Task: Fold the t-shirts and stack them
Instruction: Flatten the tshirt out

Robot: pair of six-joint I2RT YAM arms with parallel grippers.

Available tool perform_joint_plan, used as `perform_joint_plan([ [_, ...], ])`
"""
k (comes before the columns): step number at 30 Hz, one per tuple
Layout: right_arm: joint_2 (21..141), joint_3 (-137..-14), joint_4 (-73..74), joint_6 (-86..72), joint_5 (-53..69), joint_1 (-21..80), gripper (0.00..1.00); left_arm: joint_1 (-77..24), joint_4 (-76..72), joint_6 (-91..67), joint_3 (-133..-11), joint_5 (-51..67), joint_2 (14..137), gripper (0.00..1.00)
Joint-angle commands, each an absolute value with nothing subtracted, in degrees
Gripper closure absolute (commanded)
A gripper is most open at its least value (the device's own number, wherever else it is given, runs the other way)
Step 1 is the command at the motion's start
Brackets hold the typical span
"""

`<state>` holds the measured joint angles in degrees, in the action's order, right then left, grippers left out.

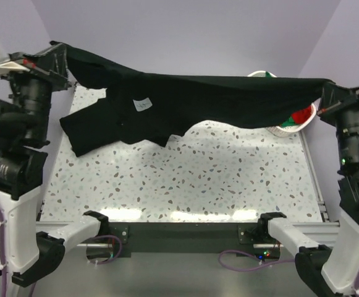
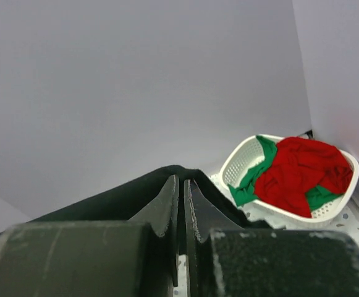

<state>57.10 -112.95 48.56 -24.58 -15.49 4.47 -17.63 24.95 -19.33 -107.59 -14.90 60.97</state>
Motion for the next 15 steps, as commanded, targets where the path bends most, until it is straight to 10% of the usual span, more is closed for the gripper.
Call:
perform_joint_plan([
  [1, 53.89, -115.84, 44.56, -21.80, -19.68, 4.39, 1.00, -17.23, 23.02, -14.95, -114.41, -18.02, 59.59, 1.00],
  [9, 53.26, -119.36, 47.80, -22.15, -22.93, 4.39, 1.00, -17.14, 21.98, -14.76, -117.34, -14.86, 60.64, 1.00],
  [15, 53.26, -98.74, 41.61, -21.01, -28.56, 4.40, 1.00, -17.14, 18.02, -13.36, -106.36, -8.98, 72.31, 1.00],
])
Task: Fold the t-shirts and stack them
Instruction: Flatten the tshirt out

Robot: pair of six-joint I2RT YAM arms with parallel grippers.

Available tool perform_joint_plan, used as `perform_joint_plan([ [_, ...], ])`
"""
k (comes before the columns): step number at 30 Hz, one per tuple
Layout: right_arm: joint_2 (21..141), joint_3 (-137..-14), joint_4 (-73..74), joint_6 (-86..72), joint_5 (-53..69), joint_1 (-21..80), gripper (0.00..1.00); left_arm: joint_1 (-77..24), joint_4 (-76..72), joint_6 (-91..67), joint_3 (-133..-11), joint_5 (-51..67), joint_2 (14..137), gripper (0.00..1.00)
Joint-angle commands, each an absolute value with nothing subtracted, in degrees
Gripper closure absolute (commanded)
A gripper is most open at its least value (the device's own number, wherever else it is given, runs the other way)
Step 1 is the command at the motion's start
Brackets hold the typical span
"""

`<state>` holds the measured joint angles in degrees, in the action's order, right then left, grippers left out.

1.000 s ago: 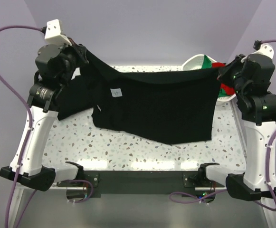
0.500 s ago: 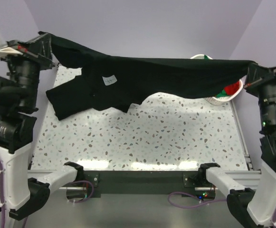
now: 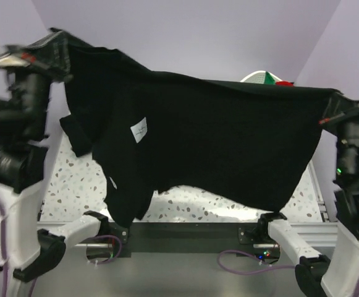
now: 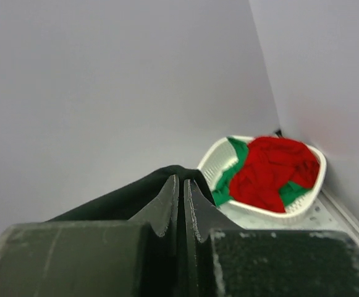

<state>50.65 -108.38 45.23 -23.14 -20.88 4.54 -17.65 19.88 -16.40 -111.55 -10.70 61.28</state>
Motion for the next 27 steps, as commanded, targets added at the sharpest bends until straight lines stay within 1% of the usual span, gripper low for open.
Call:
perform_joint_plan([
  [1, 53.78, -91.74, 39.57, -20.74, -29.52, 4.48, 1.00, -17.14, 18.10, -13.01, -105.22, -7.66, 75.12, 1.00],
  [2, 54.40, -88.71, 37.55, -20.31, -29.88, 4.31, 1.00, -17.14, 18.02, -12.83, -105.03, -5.73, 81.24, 1.00],
  [4, 58.08, -81.96, 32.10, -20.30, -30.49, 4.31, 1.00, -17.14, 16.88, -11.70, -105.64, -4.14, 87.42, 1.00],
  [5, 59.57, -80.09, 30.17, -20.04, -31.02, 4.31, 1.00, -17.14, 16.00, -11.34, -106.08, -3.61, 93.54, 1.00],
  [6, 61.59, -78.50, 26.93, -19.87, -31.55, 4.05, 1.00, -17.14, 14.87, -11.08, -106.52, -3.26, 96.56, 1.00],
  [7, 65.44, -76.05, 25.33, -19.43, -32.60, 3.96, 1.00, -17.14, 14.07, -10.38, -109.22, -3.25, 99.72, 0.92],
  [8, 68.18, -75.24, 23.83, -19.08, -32.78, 3.52, 1.00, -17.23, 13.80, -10.20, -110.99, -2.73, 106.11, 0.81],
  [9, 70.64, -74.80, 21.82, -18.90, -32.70, 2.04, 1.00, -17.14, 13.89, -10.28, -113.01, -1.77, 109.13, 0.70],
  [10, 76.15, -74.79, 21.19, -19.24, -32.35, 1.24, 1.00, -17.14, 15.19, -10.63, -117.81, -0.97, 112.12, 0.44],
  [11, 78.72, -75.14, 20.75, -19.42, -29.73, 0.45, 0.92, -17.31, 16.08, -11.07, -120.12, -0.97, 117.19, 0.33],
  [12, 81.36, -76.02, 20.83, -19.51, -27.88, -1.47, 0.66, -17.23, 17.48, -11.51, -125.02, -0.71, 119.42, 0.27],
  [13, 84.17, -78.37, 21.53, -19.69, -26.56, -1.84, 0.51, -17.23, 20.88, -12.12, -126.98, -0.70, 121.18, 0.21],
  [14, 87.68, -79.79, 22.14, -19.34, -25.32, -1.93, 0.39, -17.40, 22.31, -12.30, -128.13, -1.14, 122.59, 0.19],
  [15, 89.02, -81.11, 23.71, -19.07, -22.44, -1.93, 0.34, -17.49, 23.28, -12.57, -128.23, -1.49, 122.26, 0.18],
  [16, 89.73, -82.34, 23.99, -18.99, -20.93, -1.93, 0.28, -17.66, 23.73, -12.74, -125.27, -2.19, 121.21, 0.16],
  [17, 89.65, -82.44, 23.99, -18.72, -19.35, -1.93, 0.23, -17.84, 23.30, -12.92, -122.37, -2.28, 117.46, 0.16],
  [18, 89.39, -82.35, 23.91, -18.55, -16.38, -1.85, 0.20, -17.84, 22.77, -13.18, -118.95, -2.11, 115.16, 0.15],
  [19, 88.86, -81.92, 24.08, -18.20, -14.52, -1.85, 0.18, -17.84, 21.89, -14.14, -111.52, -1.41, 110.61, 0.15],
  [20, 88.25, -81.57, 24.43, -18.11, -13.02, -1.85, 0.17, -17.84, 21.88, -14.85, -107.88, -0.88, 108.30, 0.14],
  [21, 86.94, -81.21, 25.83, -18.11, -10.40, -1.85, 0.17, -17.84, 21.88, -15.64, -100.79, -0.44, 106.19, 0.14],
  [23, 84.48, -79.37, 28.37, -18.72, -8.01, -1.58, 0.17, -17.93, 21.80, -17.83, -93.90, 2.54, 100.76, 0.14],
  [24, 83.59, -78.50, 29.17, -18.89, -6.61, -1.58, 0.17, -17.93, 21.71, -18.62, -87.34, 3.16, 99.07, 0.14],
  [25, 82.80, -76.31, 29.96, -19.68, -4.42, -1.50, 0.17, -18.02, 21.10, -20.46, -84.06, 4.30, 96.09, 0.14],
  [27, 80.44, -73.84, 32.42, -20.65, -2.29, -0.88, 0.17, -18.19, 21.01, -22.23, -76.34, 5.18, 93.79, 0.14],
])
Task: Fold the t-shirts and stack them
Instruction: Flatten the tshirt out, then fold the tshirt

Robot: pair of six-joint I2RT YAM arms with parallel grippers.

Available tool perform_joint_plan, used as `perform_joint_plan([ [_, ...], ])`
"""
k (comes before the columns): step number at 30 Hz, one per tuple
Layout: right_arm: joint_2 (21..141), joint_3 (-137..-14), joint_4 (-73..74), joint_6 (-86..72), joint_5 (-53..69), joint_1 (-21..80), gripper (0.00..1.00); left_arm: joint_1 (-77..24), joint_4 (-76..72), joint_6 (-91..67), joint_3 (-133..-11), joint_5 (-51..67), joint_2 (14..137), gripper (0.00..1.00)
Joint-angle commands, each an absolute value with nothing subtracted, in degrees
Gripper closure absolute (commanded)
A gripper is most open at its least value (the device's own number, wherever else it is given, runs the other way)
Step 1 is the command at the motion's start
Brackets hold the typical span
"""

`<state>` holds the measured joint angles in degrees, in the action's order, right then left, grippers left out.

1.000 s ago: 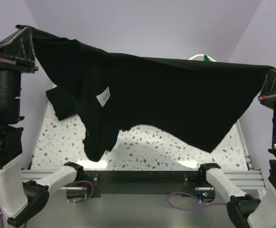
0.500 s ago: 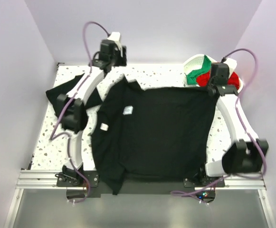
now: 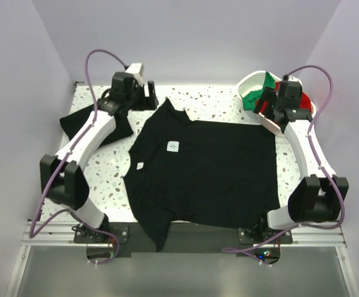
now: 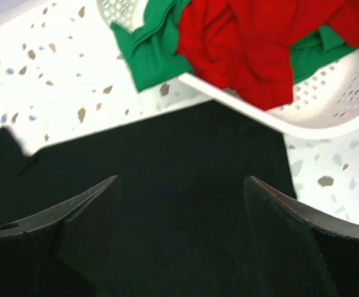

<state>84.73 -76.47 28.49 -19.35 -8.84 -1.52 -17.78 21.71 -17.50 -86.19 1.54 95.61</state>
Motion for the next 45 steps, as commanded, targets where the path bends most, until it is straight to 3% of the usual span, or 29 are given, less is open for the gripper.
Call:
perform_joint_plan([
  [1, 79.72, -71.13, 33.30, -21.61, -0.46, -0.62, 0.17, -18.28, 21.01, -23.63, -74.11, 6.06, 91.95, 0.14],
  [9, 71.29, -53.28, 33.40, -28.56, 4.74, 3.33, 0.16, -22.06, 17.67, -29.96, -56.88, 7.82, 86.84, 0.14],
  [19, 69.69, -38.85, 28.13, -35.86, 8.00, 4.31, 0.15, -22.24, 19.43, -30.07, -55.55, 8.09, 95.08, 0.13],
  [31, 78.39, -37.44, 24.96, -39.64, 5.36, 4.22, 0.15, -21.71, 18.54, -27.25, -61.16, 7.73, 106.16, 0.13],
  [45, 94.03, -45.69, 23.64, -39.81, 3.69, 3.78, 0.15, -21.36, 24.60, -22.68, -84.62, 4.83, 121.81, 0.13],
])
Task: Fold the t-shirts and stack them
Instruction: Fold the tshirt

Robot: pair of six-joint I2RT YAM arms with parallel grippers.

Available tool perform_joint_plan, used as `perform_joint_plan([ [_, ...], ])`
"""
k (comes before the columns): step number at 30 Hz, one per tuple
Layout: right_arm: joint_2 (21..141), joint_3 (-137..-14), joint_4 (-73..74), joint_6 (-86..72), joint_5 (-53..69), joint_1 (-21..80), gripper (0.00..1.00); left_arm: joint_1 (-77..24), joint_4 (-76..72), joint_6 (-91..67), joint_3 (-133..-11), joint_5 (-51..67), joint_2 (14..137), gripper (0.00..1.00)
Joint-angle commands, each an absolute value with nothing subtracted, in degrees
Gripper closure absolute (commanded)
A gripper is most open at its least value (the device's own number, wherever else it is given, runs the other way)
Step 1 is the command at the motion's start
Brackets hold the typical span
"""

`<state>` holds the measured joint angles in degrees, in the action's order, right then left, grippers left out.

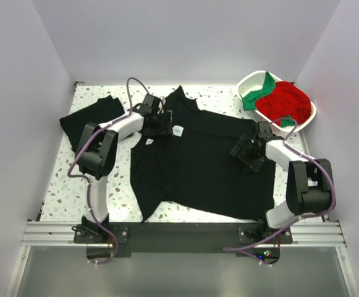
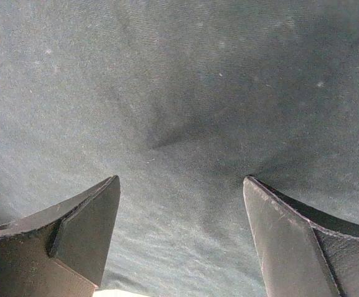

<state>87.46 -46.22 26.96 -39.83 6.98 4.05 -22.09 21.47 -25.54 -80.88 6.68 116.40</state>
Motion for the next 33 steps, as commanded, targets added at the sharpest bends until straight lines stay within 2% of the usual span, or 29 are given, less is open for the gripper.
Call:
perform_joint_plan([
  [1, 95.00, -46.40, 23.82, -39.47, 3.60, 3.69, 0.15, -21.27, 25.04, -22.50, -86.20, 4.49, 123.64, 0.13],
  [12, 102.39, -57.29, 27.86, -38.59, 2.99, 3.52, 0.16, -21.27, 27.51, -19.43, -106.78, 1.76, 134.56, 0.13],
  [23, 92.31, -64.86, 35.76, -31.73, 2.37, 5.36, 0.16, -22.41, 21.62, -19.51, -112.06, 1.41, 126.40, 0.15],
  [27, 86.07, -61.28, 36.74, -31.55, 2.81, 9.75, 0.16, -23.81, 21.80, -20.12, -107.16, 1.49, 118.33, 0.15],
  [33, 80.16, -48.11, 31.91, -36.90, 5.88, 14.33, 0.16, -24.96, 19.69, -23.28, -86.16, 0.53, 104.62, 0.15],
])
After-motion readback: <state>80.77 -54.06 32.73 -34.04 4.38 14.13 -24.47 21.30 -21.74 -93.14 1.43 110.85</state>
